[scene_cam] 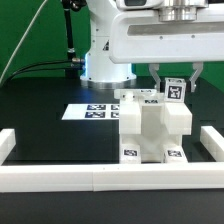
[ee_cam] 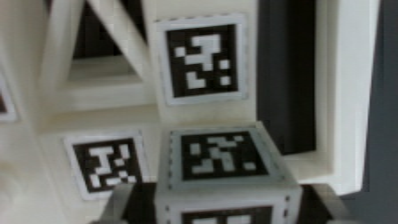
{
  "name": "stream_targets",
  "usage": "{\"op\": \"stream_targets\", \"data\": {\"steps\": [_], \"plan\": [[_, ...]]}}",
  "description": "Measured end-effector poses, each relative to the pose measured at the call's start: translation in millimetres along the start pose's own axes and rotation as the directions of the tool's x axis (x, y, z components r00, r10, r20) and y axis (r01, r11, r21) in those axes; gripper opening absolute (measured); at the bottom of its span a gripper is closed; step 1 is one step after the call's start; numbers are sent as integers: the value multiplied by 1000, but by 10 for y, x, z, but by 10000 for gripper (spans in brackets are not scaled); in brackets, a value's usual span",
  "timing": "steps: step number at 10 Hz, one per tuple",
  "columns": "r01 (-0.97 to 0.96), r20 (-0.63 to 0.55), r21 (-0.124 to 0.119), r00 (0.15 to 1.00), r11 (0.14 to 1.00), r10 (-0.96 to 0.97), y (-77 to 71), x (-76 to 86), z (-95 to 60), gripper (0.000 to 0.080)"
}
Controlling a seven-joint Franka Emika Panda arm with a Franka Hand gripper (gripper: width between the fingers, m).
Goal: Assemble chair
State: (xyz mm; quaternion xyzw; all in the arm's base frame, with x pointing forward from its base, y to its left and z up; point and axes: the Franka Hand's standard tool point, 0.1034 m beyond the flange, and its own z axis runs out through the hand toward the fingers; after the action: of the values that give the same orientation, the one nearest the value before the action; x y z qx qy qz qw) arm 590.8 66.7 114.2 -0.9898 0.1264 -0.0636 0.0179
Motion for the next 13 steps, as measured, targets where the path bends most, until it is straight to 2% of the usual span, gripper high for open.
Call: {"op": "stream_targets", "data": {"steps": [3, 5, 6, 8, 9, 10, 11, 13], "plan": [[-305, 4, 8, 952, 952, 305, -21, 5, 4, 282], [-436, 2, 31, 900, 899, 436, -23, -5, 4, 282], [-415, 1, 30, 910, 909, 415, -23, -2, 8, 282], [-378, 0, 28, 926, 926, 378, -25, -4, 10, 526], [-153, -1, 11, 988, 988, 153, -42, -2, -1, 526], [-5, 11, 3, 1000, 1000, 5, -76, -25, -1, 624], [86, 26, -2, 996, 996, -86, -93, -69, 13, 642], [203, -3, 7, 979, 979, -203, -25, -89, -26, 648]]}}
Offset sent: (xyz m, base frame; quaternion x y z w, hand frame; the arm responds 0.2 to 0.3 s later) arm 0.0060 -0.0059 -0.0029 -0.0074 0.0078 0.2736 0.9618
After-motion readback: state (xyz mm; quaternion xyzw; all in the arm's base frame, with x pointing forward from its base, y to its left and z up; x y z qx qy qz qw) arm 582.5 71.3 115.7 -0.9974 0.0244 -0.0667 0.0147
